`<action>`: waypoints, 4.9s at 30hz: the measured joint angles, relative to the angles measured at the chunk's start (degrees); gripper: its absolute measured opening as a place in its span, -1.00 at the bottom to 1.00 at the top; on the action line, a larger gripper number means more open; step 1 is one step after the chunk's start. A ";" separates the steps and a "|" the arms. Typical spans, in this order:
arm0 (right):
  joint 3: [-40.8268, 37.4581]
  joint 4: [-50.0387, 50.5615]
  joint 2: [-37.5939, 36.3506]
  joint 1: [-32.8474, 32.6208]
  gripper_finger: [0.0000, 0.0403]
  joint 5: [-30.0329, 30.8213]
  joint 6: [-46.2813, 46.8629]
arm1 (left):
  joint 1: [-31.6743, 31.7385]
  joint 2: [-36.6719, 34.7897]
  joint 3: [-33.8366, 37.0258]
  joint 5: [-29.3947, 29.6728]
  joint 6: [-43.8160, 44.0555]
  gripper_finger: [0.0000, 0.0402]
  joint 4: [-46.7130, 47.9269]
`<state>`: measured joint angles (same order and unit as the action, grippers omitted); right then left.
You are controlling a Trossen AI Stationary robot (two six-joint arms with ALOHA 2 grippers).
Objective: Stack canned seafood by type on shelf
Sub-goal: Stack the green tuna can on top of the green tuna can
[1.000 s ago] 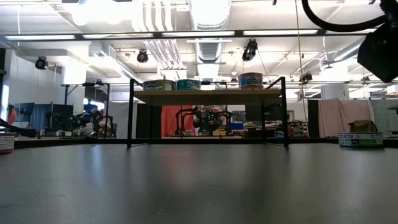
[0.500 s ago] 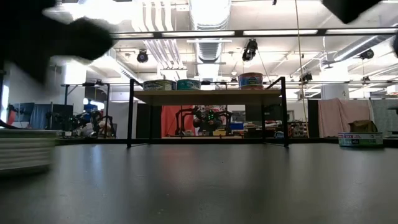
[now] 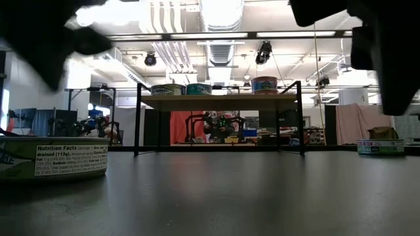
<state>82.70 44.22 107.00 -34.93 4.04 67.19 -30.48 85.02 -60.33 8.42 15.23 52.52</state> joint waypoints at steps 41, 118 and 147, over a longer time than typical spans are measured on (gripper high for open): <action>2.61 -28.07 12.70 2.05 0.14 3.38 -1.88 | -0.07 8.91 12.30 -12.45 -10.19 -1.00 -33.88; 14.00 -29.59 18.56 7.53 0.83 23.09 -34.85 | 0.02 14.27 6.53 -11.65 -3.75 -1.00 -28.18; 20.47 -19.50 18.51 7.53 0.83 24.02 -30.16 | -0.11 14.32 6.91 -12.12 -1.78 -1.00 -31.14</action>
<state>103.17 24.73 125.51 -27.40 28.05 37.03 -30.59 99.34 -53.43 -3.71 13.45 21.38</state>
